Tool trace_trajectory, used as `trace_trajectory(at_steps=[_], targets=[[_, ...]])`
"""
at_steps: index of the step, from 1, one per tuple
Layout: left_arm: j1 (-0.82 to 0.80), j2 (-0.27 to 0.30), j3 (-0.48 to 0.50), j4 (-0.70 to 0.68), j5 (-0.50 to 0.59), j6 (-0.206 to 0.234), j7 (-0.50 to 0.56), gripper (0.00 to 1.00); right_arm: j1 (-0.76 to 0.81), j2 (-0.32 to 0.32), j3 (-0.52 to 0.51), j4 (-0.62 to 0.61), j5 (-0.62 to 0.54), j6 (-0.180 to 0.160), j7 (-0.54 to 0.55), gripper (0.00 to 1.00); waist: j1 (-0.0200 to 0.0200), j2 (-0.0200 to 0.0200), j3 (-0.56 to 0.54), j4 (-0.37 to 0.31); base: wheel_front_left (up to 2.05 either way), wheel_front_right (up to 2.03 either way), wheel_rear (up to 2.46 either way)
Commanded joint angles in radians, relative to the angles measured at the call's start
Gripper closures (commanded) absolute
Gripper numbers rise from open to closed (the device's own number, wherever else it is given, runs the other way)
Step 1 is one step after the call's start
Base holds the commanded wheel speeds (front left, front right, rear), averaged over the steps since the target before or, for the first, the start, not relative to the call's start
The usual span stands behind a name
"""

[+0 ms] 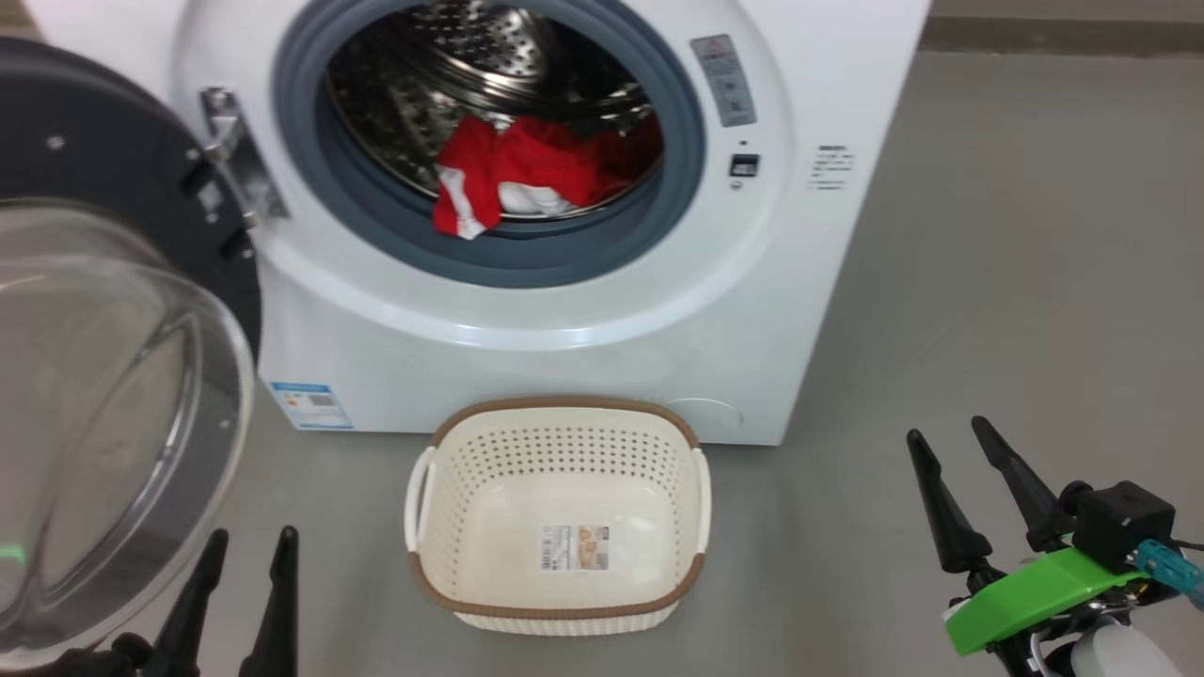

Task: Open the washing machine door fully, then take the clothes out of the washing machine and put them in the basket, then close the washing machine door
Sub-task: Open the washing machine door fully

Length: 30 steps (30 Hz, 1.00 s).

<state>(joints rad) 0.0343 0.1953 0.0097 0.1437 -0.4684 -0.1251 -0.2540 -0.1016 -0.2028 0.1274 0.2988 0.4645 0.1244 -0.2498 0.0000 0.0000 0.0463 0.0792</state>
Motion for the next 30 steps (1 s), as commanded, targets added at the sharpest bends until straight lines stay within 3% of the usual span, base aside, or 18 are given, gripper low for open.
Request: trace_trajectory(at_steps=[1, 11, 30], targets=[[-0.013, 0.027, 0.026, -0.034, -0.006, -0.005, -0.008, 0.00, 0.006, -0.009, 0.008, -0.029, -0.011, 0.006, -0.012, 0.00, 0.0000, 0.0000, 0.016, -0.051, 0.00, 0.00, 0.00], [-0.010, 0.023, -0.023, -0.065, -0.010, -0.006, -0.008, 0.00, 0.027, -0.009, -0.030, -0.043, -0.014, 0.006, -0.012, 0.00, 0.0000, 0.0000, 0.029, -0.117, 0.00, 0.00, 0.00], [-0.020, 0.033, -0.038, -0.076, 0.004, -0.006, -0.008, 0.00, 0.048, 0.001, -0.065, -0.056, -0.022, 0.006, -0.012, 0.00, 0.0000, 0.0000, 0.025, -0.130, 0.00, 0.00, 0.00]])
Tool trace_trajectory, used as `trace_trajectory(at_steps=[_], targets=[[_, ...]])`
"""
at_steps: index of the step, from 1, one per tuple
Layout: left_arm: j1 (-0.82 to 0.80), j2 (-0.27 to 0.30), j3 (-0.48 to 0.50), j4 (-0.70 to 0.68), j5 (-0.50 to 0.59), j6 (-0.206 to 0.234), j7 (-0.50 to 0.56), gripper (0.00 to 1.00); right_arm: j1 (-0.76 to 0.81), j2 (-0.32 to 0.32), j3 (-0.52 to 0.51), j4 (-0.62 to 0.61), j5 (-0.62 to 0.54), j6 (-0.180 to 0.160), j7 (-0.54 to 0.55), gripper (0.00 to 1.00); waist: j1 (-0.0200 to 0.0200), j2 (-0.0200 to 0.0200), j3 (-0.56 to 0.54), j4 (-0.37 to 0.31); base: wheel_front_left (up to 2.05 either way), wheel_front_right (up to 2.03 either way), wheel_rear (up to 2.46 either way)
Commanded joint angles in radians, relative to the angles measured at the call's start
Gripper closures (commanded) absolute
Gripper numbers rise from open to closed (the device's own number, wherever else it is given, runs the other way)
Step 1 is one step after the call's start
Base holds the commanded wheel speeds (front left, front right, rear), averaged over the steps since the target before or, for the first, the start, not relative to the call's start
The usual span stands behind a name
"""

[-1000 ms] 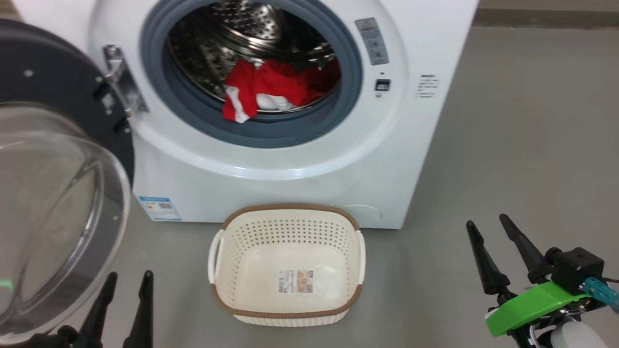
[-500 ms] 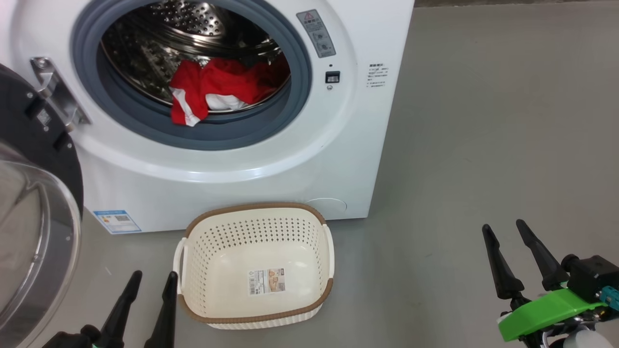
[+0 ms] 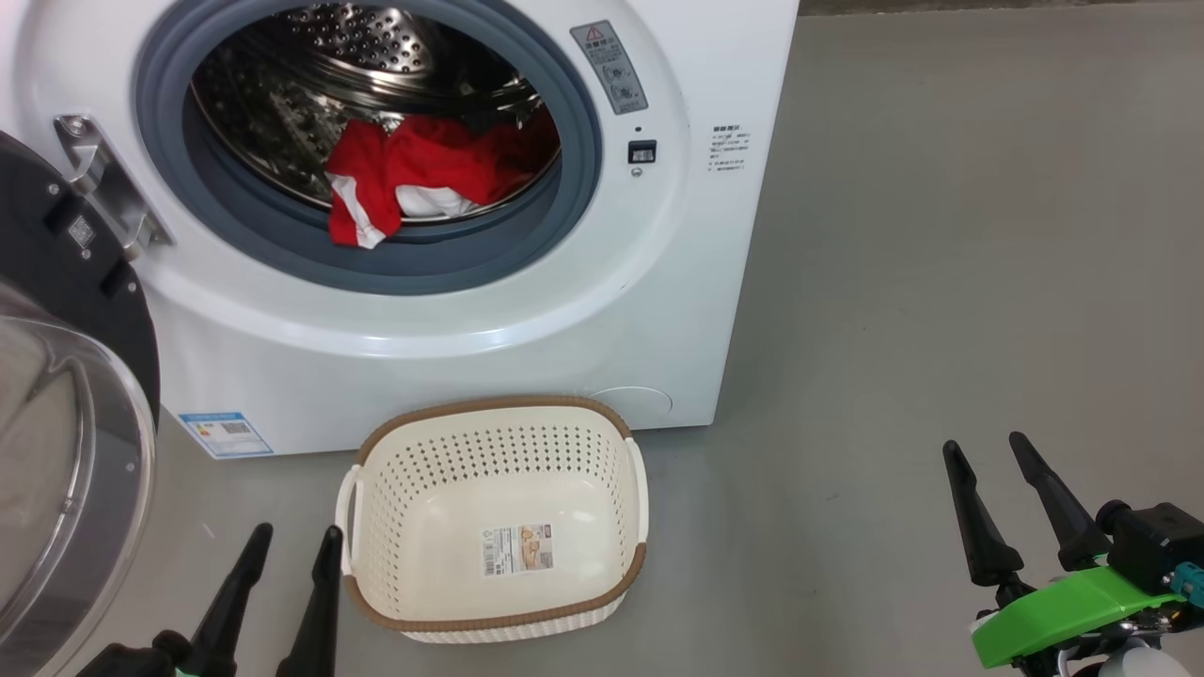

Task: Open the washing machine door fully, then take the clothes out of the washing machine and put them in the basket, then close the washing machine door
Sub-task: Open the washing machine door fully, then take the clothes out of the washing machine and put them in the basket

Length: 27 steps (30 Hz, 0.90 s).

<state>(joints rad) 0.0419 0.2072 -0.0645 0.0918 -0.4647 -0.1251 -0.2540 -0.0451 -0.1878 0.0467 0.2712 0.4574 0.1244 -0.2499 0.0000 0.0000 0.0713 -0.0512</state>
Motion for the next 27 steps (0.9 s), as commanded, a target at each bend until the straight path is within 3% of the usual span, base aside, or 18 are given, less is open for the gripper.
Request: trace_trajectory(at_steps=[1, 16, 27], targets=[[-0.028, 0.021, 0.039, -0.021, 0.007, -0.006, -0.008, 0.00, -0.010, -0.014, 0.017, -0.028, -0.015, 0.006, -0.012, 0.00, 0.0000, 0.0000, 0.000, 0.001, 0.00, 0.00, 0.00], [-0.034, 0.031, 0.027, -0.029, 0.010, -0.006, -0.008, 0.00, -0.017, -0.015, 0.031, -0.029, -0.015, 0.006, -0.012, 0.00, 0.0000, 0.0000, 0.010, 0.001, 0.07, -0.08, 0.00], [-0.051, 0.034, 0.030, -0.031, 0.005, -0.006, -0.008, 0.00, -0.025, -0.011, 0.033, -0.029, -0.017, 0.006, -0.012, 0.00, 0.0000, 0.0000, 0.023, -0.002, 1.13, -1.13, 0.00]])
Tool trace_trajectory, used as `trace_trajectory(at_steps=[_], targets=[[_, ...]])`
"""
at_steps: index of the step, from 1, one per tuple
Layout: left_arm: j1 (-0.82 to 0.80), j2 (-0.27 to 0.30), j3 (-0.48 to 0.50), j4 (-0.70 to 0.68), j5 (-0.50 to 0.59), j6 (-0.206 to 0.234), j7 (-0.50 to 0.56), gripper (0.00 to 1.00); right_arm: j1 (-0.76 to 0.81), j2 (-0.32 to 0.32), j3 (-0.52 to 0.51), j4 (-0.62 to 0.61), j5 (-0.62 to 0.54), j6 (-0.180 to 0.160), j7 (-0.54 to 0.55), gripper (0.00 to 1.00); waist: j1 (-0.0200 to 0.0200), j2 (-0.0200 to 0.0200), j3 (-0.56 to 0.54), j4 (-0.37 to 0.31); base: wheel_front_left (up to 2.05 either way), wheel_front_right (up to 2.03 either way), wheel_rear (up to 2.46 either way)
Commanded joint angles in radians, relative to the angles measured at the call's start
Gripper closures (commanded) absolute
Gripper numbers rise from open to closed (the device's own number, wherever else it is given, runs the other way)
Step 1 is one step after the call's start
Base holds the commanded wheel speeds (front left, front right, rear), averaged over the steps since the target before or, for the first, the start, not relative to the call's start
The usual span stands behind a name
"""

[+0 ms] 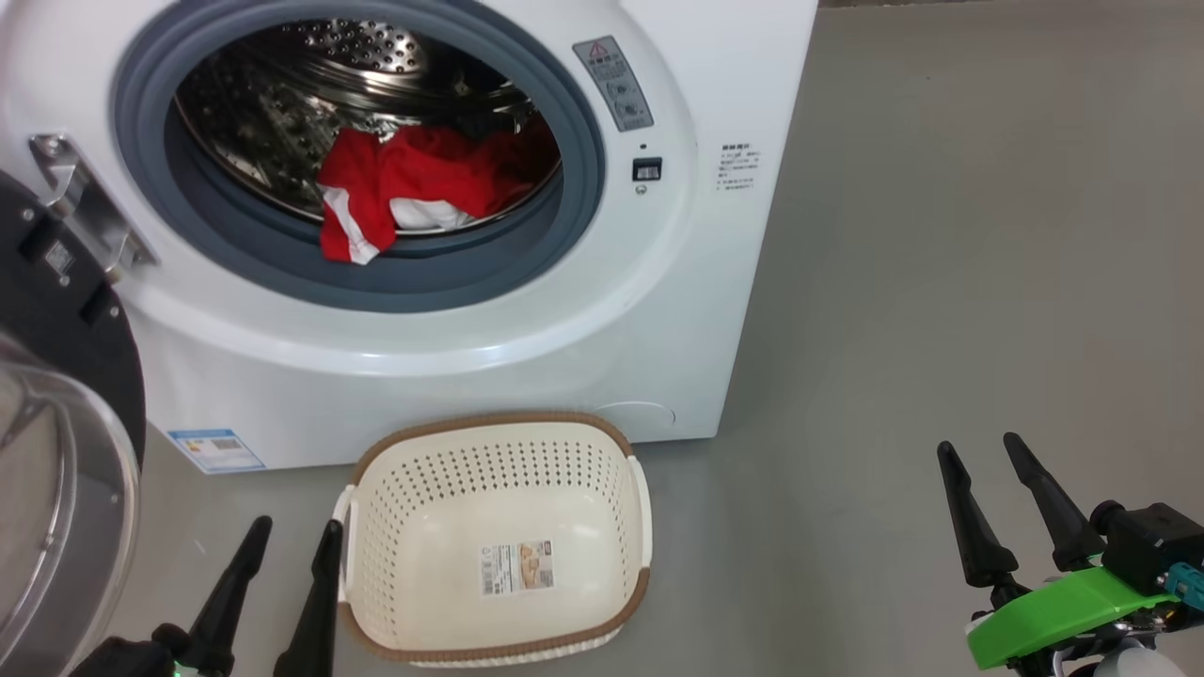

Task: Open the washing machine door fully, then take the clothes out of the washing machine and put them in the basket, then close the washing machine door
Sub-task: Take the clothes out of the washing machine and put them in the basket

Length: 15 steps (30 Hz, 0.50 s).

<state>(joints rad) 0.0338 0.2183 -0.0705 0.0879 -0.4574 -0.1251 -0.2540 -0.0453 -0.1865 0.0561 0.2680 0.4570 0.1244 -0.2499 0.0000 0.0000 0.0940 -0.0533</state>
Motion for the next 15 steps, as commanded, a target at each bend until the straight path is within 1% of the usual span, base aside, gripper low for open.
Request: trace_trajectory(at_steps=[1, 8, 11, 15], targets=[[-0.045, 0.024, 0.036, -0.027, -0.003, -0.006, -0.008, 0.00, -0.026, -0.012, 0.024, -0.026, -0.017, 0.006, -0.012, 0.00, 0.0000, 0.0000, 0.001, 0.000, 1.32, -1.32, 0.00], [-0.056, 0.027, 0.035, -0.034, -0.011, -0.006, -0.008, 0.00, -0.033, -0.007, 0.026, -0.027, -0.019, 0.006, -0.012, 0.00, 0.0000, 0.0000, 0.012, 0.004, 1.15, -1.15, 0.00], [-0.060, 0.028, 0.036, -0.032, -0.010, -0.006, -0.008, 0.00, -0.037, -0.005, 0.026, -0.027, -0.020, 0.006, -0.012, 0.00, 0.0000, 0.0000, 0.019, 0.008, 0.55, -0.55, 0.00], [-0.066, 0.026, 0.036, -0.028, -0.011, -0.006, -0.008, 0.00, -0.042, -0.001, 0.027, -0.027, -0.021, 0.006, -0.012, 0.00, 0.0000, 0.0000, 0.026, 0.013, 0.10, -0.10, 0.00]])
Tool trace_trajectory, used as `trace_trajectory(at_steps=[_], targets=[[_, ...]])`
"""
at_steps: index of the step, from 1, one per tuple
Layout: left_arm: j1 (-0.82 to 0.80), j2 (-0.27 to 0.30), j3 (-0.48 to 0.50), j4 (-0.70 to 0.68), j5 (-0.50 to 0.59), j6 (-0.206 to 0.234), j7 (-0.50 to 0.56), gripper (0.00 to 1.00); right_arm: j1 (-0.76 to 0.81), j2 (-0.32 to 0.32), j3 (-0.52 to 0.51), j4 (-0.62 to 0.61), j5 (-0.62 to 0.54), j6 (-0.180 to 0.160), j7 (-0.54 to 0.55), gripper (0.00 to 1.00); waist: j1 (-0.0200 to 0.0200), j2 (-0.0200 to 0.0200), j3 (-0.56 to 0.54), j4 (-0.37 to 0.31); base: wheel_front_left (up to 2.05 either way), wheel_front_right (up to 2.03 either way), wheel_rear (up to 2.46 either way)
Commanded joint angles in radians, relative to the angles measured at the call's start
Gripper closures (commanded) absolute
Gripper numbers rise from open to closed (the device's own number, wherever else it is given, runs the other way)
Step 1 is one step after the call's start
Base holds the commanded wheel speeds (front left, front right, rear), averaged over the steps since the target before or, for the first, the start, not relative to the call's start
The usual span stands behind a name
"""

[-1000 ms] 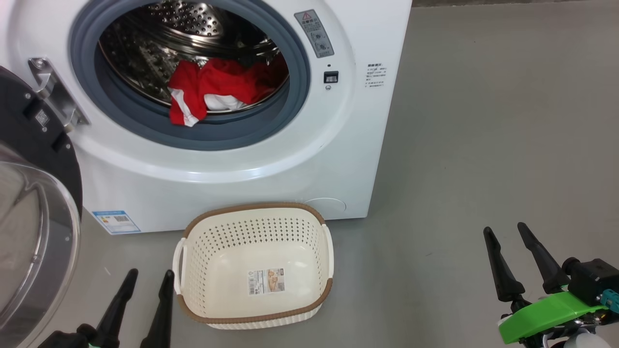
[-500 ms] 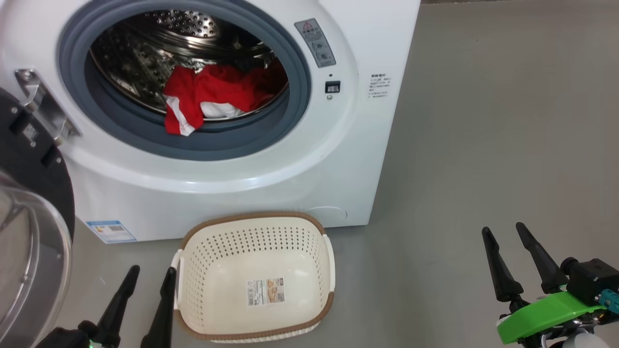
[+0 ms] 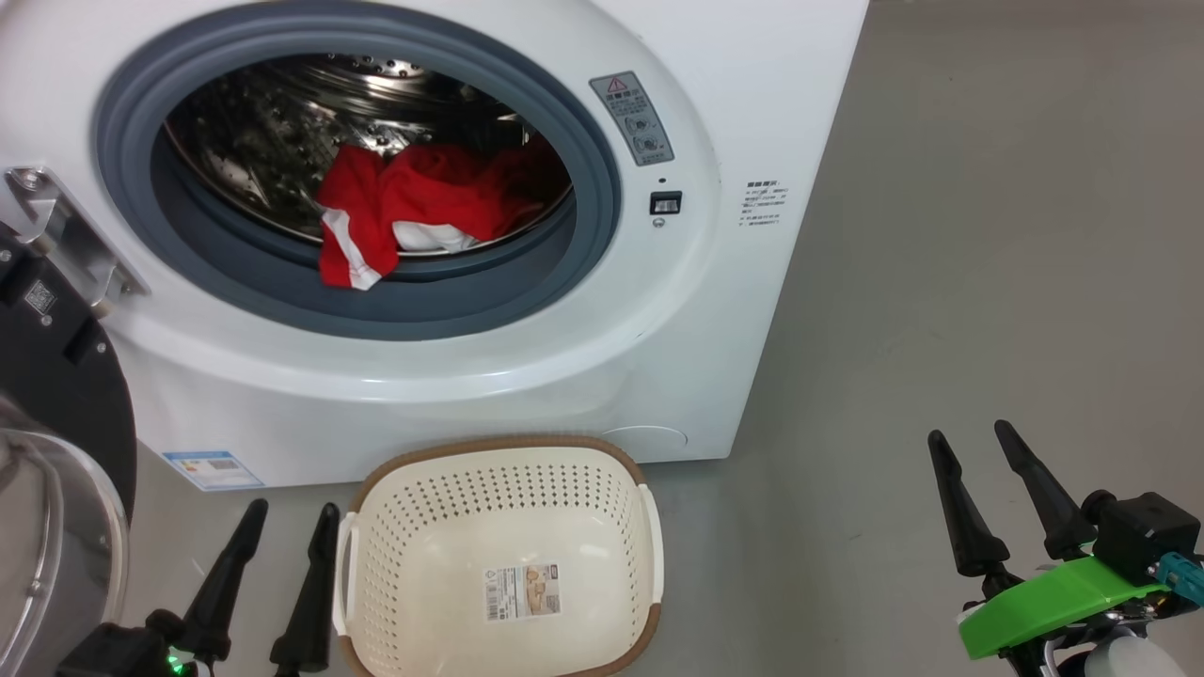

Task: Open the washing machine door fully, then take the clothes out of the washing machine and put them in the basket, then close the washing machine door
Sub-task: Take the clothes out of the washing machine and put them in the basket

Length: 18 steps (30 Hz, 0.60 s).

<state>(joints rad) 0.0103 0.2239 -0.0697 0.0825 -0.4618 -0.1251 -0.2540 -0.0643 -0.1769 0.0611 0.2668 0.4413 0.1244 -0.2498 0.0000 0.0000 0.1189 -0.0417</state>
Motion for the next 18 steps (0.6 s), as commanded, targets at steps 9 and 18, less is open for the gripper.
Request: trace_trajectory(at_steps=[9, 18], targets=[[-0.067, 0.016, 0.023, 0.011, -0.002, -0.006, -0.008, 0.00, -0.037, -0.002, 0.028, -0.026, -0.007, 0.006, -0.012, 0.00, 0.0000, 0.0000, 0.022, 0.002, 0.00, 0.00, 0.00], [-0.263, 0.030, -0.075, 0.150, 0.024, -0.006, -0.008, 0.00, -0.072, 0.021, 0.021, -0.035, -0.015, 0.006, -0.012, 0.00, 0.0000, 0.0000, 0.093, -0.004, 0.00, 0.00, 0.00]])
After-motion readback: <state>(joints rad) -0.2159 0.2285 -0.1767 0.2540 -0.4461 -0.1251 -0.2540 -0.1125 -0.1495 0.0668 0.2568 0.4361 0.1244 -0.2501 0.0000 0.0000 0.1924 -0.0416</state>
